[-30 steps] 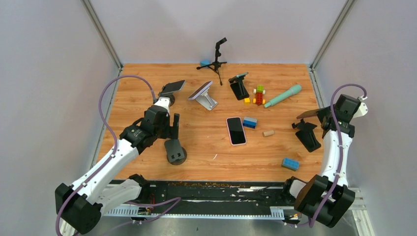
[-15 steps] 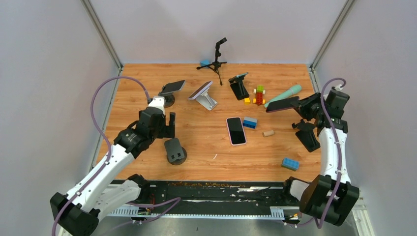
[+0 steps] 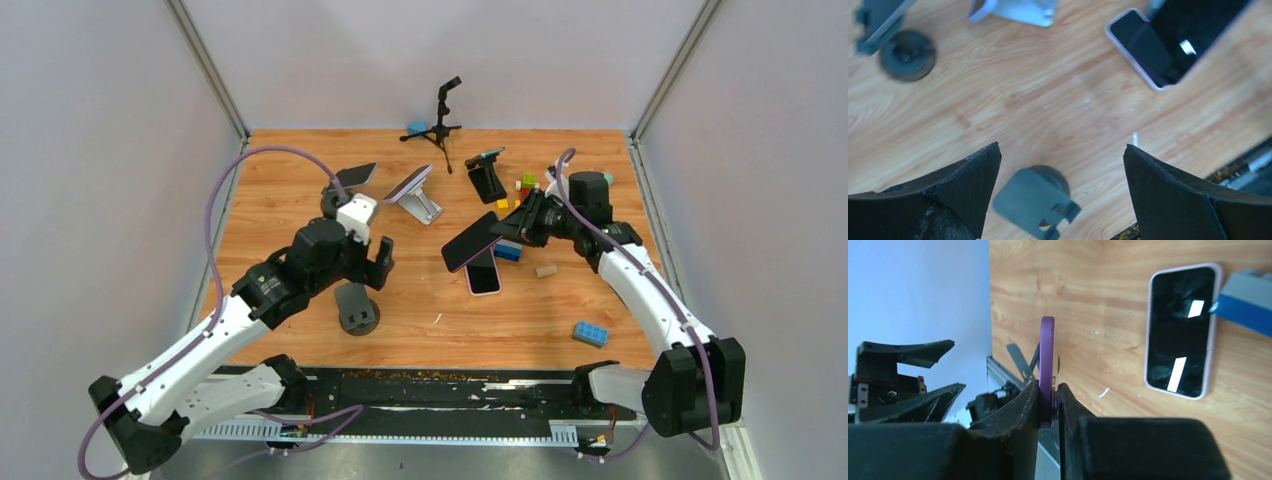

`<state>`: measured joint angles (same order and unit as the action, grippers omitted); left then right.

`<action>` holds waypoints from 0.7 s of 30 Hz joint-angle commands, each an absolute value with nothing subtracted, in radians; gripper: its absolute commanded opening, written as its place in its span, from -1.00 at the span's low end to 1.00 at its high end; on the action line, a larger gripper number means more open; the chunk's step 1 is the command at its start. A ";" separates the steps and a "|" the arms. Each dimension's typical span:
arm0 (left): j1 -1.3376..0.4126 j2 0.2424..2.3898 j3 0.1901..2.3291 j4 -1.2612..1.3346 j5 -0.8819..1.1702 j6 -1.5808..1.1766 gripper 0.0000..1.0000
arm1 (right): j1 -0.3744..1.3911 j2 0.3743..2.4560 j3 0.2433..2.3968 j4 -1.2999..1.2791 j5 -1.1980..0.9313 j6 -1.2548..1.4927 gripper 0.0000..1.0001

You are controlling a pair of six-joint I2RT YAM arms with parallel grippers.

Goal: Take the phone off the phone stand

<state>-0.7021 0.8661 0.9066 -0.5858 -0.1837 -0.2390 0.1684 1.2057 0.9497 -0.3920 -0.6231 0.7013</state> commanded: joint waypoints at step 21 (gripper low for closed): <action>-0.988 1.003 0.884 -0.322 0.083 -0.174 1.00 | 0.455 1.226 0.902 -0.235 -0.815 0.691 -1.00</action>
